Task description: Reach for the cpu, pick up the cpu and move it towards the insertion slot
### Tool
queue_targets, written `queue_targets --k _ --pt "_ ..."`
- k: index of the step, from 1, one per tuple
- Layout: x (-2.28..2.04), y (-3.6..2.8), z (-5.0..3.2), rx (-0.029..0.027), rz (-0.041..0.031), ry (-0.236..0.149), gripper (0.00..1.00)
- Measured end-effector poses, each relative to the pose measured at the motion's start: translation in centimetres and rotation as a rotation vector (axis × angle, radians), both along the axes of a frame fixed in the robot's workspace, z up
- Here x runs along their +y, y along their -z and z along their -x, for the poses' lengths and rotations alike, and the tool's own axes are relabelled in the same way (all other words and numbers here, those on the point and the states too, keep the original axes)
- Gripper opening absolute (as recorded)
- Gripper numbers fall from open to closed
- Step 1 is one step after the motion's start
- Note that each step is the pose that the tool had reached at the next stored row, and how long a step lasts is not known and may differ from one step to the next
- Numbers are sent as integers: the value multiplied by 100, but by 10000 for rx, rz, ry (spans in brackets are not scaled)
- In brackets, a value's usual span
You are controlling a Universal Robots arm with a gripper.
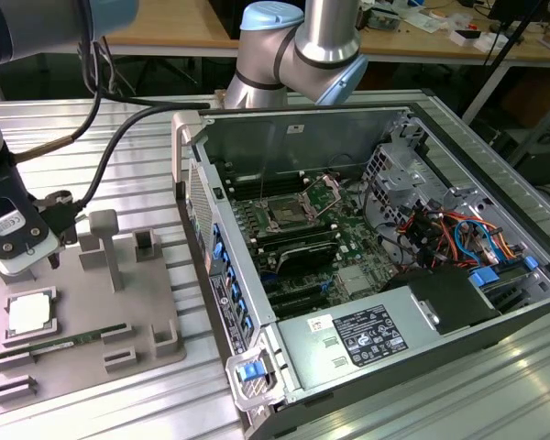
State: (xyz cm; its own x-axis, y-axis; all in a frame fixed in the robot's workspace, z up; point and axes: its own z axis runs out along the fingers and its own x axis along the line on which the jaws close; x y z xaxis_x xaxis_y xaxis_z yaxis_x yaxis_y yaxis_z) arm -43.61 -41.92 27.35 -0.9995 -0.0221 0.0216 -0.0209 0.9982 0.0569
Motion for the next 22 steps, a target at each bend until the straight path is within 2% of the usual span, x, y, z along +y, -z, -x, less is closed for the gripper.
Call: queue_targets --k 22 --pt "0 87 0 4 -74 0 78"
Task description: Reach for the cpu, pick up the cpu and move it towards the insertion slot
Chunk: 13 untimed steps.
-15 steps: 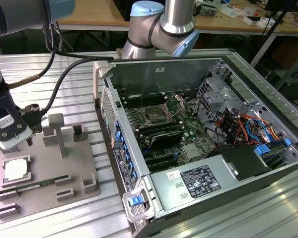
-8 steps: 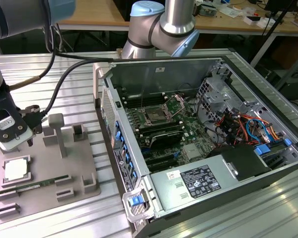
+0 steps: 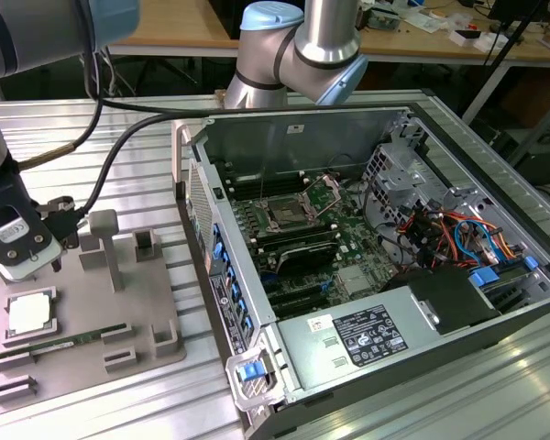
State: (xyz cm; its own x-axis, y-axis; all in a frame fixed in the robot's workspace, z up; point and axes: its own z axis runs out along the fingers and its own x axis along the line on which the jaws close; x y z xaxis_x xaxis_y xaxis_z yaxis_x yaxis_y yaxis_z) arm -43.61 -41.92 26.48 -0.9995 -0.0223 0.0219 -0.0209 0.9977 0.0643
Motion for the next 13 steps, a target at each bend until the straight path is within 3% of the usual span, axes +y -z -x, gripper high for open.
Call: queue_targets --k 13 --pt "0 53 0 2 -68 0 78"
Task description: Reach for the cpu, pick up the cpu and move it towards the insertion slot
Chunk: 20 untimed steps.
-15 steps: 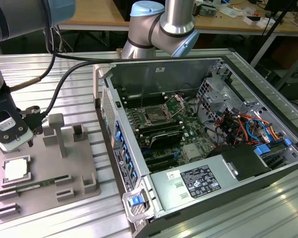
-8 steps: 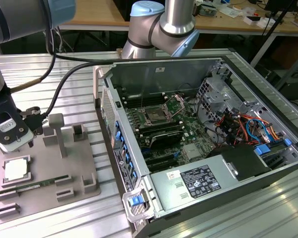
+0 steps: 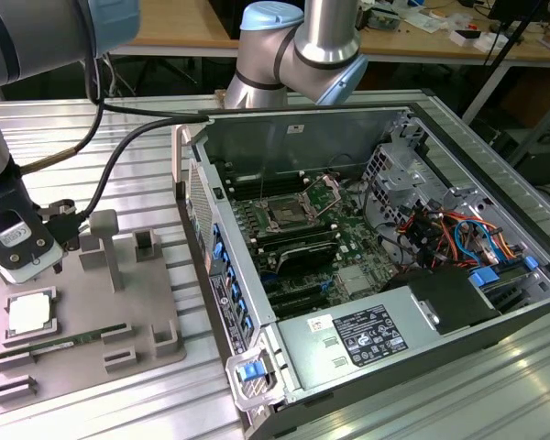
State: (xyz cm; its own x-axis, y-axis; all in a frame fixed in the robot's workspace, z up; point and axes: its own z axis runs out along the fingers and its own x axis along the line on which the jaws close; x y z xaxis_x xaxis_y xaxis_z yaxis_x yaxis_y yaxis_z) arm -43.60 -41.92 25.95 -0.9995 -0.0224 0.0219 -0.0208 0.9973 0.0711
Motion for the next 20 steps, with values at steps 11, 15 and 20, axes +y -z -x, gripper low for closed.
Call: queue_targets --k 11,15,20 --pt "-3 113 0 4 -184 -1 78" --pt "-3 117 0 8 -188 0 78" --pt "-2 123 -1 7 -212 0 78"
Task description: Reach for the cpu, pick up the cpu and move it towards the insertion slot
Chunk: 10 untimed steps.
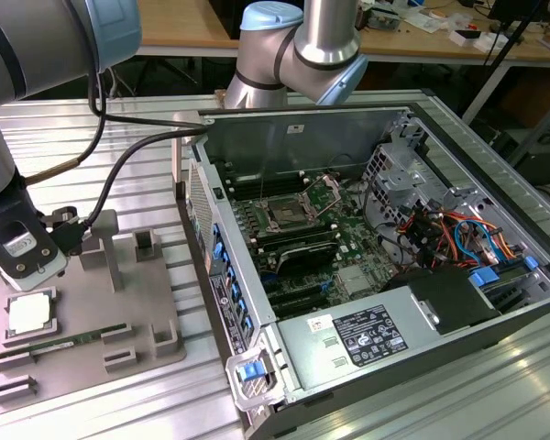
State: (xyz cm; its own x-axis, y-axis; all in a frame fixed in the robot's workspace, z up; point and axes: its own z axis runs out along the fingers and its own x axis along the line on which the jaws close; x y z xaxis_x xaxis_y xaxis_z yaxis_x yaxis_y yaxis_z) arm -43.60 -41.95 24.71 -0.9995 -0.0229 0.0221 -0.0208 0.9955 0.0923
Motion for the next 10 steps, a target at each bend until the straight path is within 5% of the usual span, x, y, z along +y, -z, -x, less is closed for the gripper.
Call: queue_targets --k 10 --pt "0 0 0 0 -76 0 78"
